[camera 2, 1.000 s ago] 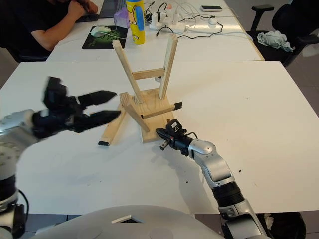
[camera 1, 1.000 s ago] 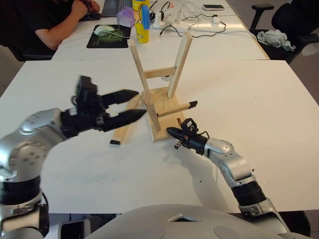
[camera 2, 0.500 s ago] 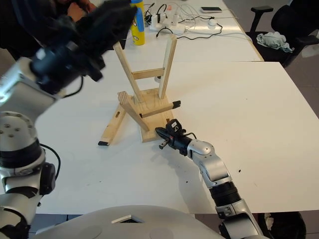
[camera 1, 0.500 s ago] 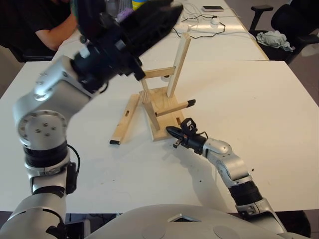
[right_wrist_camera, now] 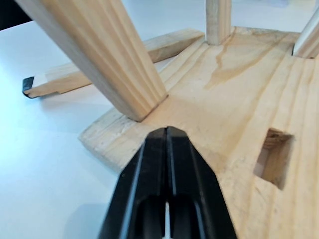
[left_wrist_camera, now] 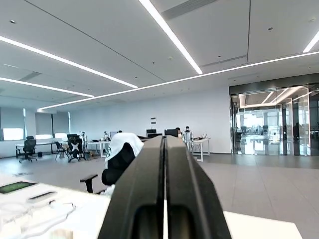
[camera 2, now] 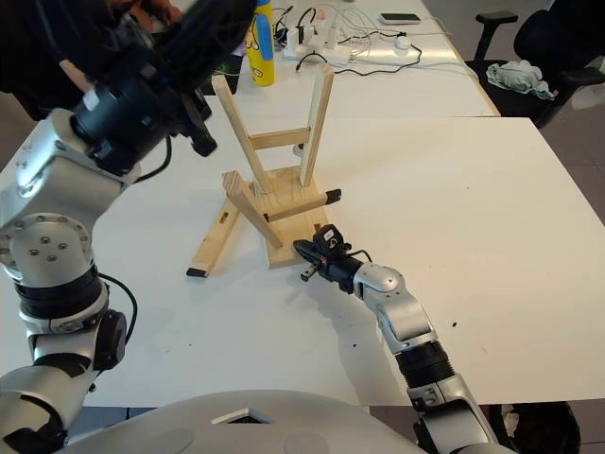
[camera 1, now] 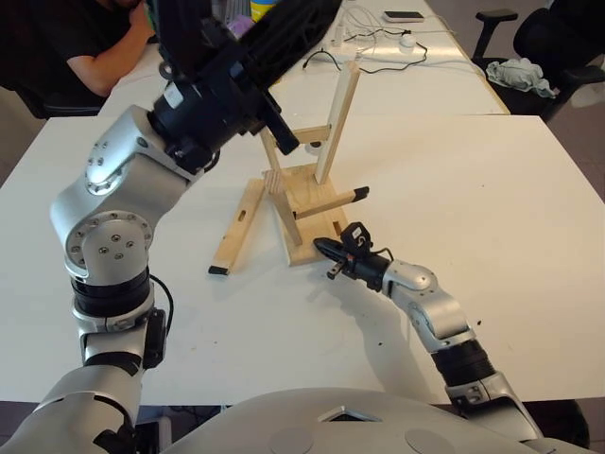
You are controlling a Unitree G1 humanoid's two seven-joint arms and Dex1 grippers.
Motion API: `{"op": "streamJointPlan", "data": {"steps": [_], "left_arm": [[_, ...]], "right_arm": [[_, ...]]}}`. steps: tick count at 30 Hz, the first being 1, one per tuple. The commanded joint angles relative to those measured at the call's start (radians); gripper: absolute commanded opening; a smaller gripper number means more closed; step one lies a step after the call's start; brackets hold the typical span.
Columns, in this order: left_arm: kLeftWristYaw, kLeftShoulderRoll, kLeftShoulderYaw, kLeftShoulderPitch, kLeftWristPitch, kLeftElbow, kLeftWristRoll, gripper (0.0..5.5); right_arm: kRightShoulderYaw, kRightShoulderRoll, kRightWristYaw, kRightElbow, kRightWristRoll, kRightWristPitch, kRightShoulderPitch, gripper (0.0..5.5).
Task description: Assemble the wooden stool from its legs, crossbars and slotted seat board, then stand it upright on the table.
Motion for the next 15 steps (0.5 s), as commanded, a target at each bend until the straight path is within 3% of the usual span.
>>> {"op": "streamJointPlan", "data": {"steps": [1, 5, 11, 15], "left_arm": [[0.013, 0.072, -0.287, 0.138, 0.071, 0.081, 0.300, 0.02], [0.051, 0.028, -0.314, 0.118, 0.035, 0.131, 0.433, 0.02], [0.060, -0.049, -0.181, 0.057, -0.111, 0.112, 0.485, 0.02], [0.064, -0.140, -0.032, 0.013, -0.233, -0.005, 0.384, 0.02]], "right_arm": [[0.047, -0.024, -0.008, 0.094, -0.064, 0.093, 0.055, 0.00], [0.051, -0.024, -0.002, 0.089, -0.067, 0.098, 0.055, 0.00], [0.052, -0.019, 0.002, 0.091, -0.070, 0.100, 0.057, 0.00], [0.048, -0.016, -0.008, 0.078, -0.068, 0.106, 0.068, 0.00]]}}
